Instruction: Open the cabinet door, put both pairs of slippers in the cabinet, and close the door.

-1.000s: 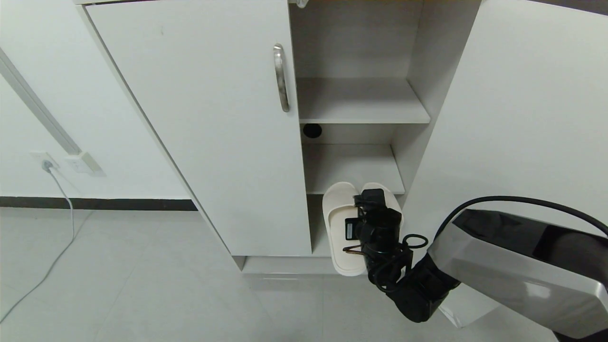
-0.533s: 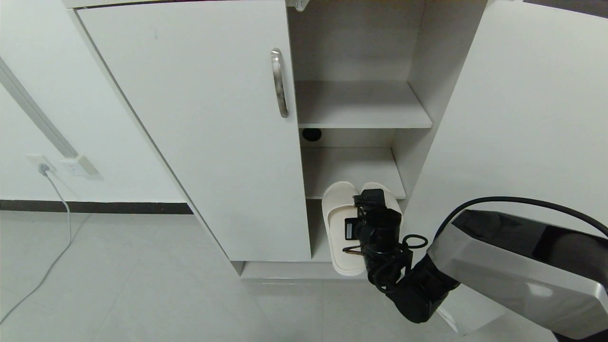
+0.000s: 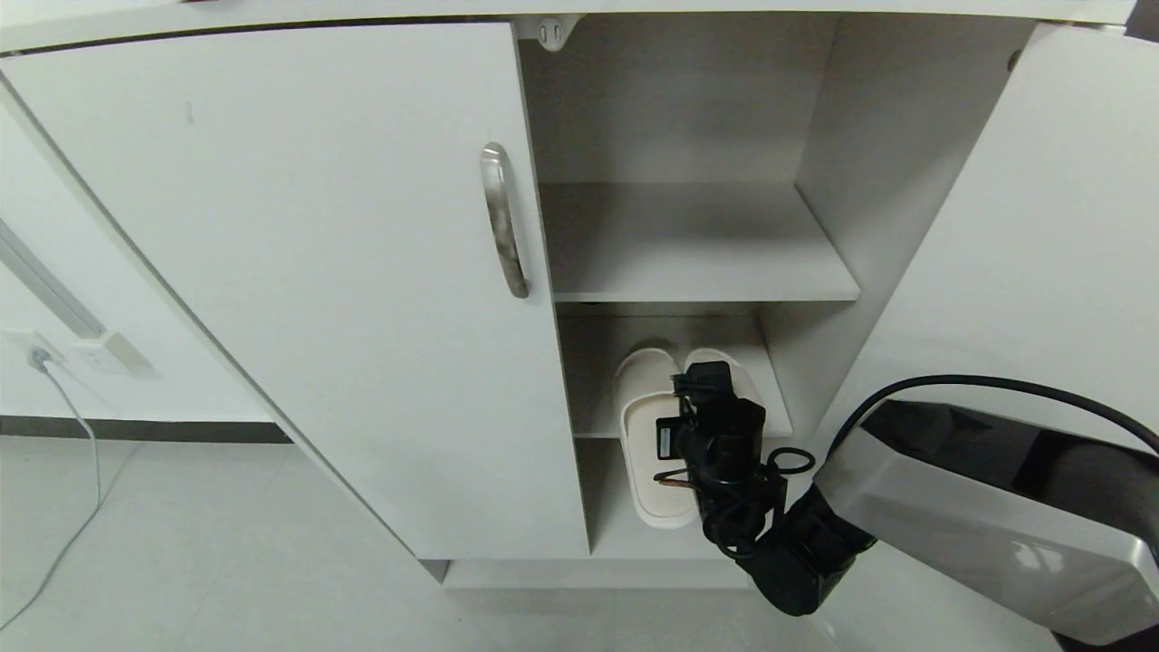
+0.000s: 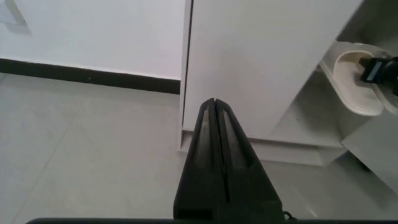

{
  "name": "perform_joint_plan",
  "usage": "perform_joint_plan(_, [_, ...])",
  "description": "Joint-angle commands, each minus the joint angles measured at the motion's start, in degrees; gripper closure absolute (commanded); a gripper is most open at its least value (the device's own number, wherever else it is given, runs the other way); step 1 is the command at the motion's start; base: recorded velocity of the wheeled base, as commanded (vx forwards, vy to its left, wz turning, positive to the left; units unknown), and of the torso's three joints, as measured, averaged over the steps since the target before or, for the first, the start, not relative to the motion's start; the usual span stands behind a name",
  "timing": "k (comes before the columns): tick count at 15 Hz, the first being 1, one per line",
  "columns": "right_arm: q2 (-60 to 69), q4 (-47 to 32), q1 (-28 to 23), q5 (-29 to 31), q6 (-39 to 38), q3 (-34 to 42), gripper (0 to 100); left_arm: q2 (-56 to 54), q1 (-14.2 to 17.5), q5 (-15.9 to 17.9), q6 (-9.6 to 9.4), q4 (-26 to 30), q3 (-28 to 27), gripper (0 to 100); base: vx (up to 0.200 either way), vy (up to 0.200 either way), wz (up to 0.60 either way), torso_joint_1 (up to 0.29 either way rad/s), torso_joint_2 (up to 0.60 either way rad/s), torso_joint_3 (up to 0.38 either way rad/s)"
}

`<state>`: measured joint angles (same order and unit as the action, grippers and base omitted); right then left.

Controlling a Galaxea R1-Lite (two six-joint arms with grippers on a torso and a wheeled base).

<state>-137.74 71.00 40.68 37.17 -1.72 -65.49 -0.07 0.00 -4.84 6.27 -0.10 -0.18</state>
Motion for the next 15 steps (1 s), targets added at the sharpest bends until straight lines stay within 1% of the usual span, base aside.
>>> perform_joint_plan(1, [0.02, -0.16, -0.34, -0.17, 0.05, -0.34, 100, 0.07, 0.00, -0.08, -0.03, 0.01, 0.01, 100, 0.000, 0.000, 0.00, 0.000, 0.00, 0.000])
perform_joint_plan(6, [-2.53, -0.42, -1.57, -0.34, 0.05, -3.59, 100, 0.07, 0.00, -0.17, 0.06, 0.01, 0.01, 100, 0.000, 0.000, 0.00, 0.000, 0.00, 0.000])
perform_joint_plan(8, [-3.06, -2.27, -2.10, -0.34, 0.40, -6.06, 100, 0.07, 0.00, -0.26, 0.06, 0.01, 0.01, 100, 0.000, 0.000, 0.00, 0.000, 0.00, 0.000])
perform_joint_plan(11, [-3.85, -8.77, -3.15, -0.52, 0.40, -13.17, 100, 0.07, 0.00, -0.26, 0.06, 0.01, 0.01, 100, 0.000, 0.000, 0.00, 0.000, 0.00, 0.000])
perform_joint_plan(15, [-5.96, -13.61, -3.68, -0.52, 0.40, -21.61, 100, 0.07, 0.00, -0.26, 0.06, -0.08, 0.01, 100, 0.000, 0.000, 0.00, 0.000, 0.00, 0.000])
